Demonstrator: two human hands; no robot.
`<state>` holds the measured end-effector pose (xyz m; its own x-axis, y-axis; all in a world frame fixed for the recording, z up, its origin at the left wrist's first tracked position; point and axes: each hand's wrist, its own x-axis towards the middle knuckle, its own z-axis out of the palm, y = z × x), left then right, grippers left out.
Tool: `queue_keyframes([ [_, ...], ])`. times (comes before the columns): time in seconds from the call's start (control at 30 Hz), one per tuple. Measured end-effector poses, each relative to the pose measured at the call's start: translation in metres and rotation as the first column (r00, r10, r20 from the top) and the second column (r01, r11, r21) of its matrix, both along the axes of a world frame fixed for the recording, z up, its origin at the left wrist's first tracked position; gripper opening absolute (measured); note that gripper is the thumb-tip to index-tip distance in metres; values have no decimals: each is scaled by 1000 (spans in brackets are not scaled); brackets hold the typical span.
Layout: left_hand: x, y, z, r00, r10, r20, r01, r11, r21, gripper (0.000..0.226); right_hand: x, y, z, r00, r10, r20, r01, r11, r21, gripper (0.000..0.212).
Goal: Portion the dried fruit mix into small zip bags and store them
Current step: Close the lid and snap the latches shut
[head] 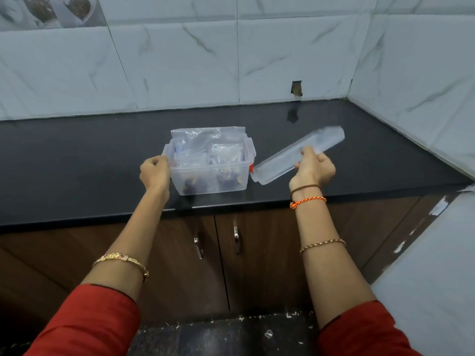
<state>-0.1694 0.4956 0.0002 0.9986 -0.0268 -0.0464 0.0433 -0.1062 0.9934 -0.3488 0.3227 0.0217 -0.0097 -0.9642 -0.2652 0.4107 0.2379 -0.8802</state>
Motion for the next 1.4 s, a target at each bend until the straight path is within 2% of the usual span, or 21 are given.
queue_keyframes([
  [0.07,6,2,1,999,-26,-37,26,1000,-1,22,5,3,14,996,53,-71,-66,978,-196,16],
  [0.13,10,7,4,996,-71,-54,72,997,16,26,11,10,25,975,71,-212,-154,901,-406,15],
  [0.23,15,14,8,988,-137,-76,139,990,21,19,24,21,37,893,22,-449,-339,687,-642,15],
  [0.3,14,17,13,981,-169,-93,169,986,-7,16,37,30,38,799,-56,-598,-492,511,-705,17],
  [0.37,16,21,16,971,-212,-113,206,977,-63,14,49,41,36,698,-140,-702,-632,342,-696,18],
  [0.43,20,26,18,959,-247,-142,232,966,-110,20,61,52,30,586,-217,-781,-752,214,-624,24],
  [0.57,25,31,18,947,-276,-162,263,960,-100,39,79,68,15,388,-308,-869,-903,61,-425,30],
  [0.7,28,31,21,944,-302,-132,302,953,-22,48,94,75,8,364,-325,-873,-925,-12,-381,31],
  [0.87,36,27,26,940,-338,-49,340,940,41,42,102,81,13,321,-369,-872,-946,-88,-311,31],
  [0.93,38,22,25,946,-323,5,321,941,104,35,101,80,14,318,-344,-884,-948,-91,-306,28],
  [1.0,37,17,23,952,-303,42,292,941,170,29,99,76,14,341,-234,-910,-939,-45,-340,26],
  [1.07,36,13,22,958,-281,61,265,944,194,30,98,67,13,378,-133,-916,-921,48,-387,27],
  [1.13,36,13,21,963,-258,76,237,947,215,39,95,52,12,409,-114,-905,-892,160,-423,28],
  [1.2,37,13,23,954,-275,120,235,934,270,48,94,36,12,372,-165,-913,-869,284,-406,31],
  [1.27,36,12,27,928,-332,171,259,902,346,48,95,22,10,298,-128,-946,-863,387,-325,37],
  [1.4,37,5,33,900,-402,167,272,819,506,44,104,4,7,259,89,-962,-875,443,-195,42],
])
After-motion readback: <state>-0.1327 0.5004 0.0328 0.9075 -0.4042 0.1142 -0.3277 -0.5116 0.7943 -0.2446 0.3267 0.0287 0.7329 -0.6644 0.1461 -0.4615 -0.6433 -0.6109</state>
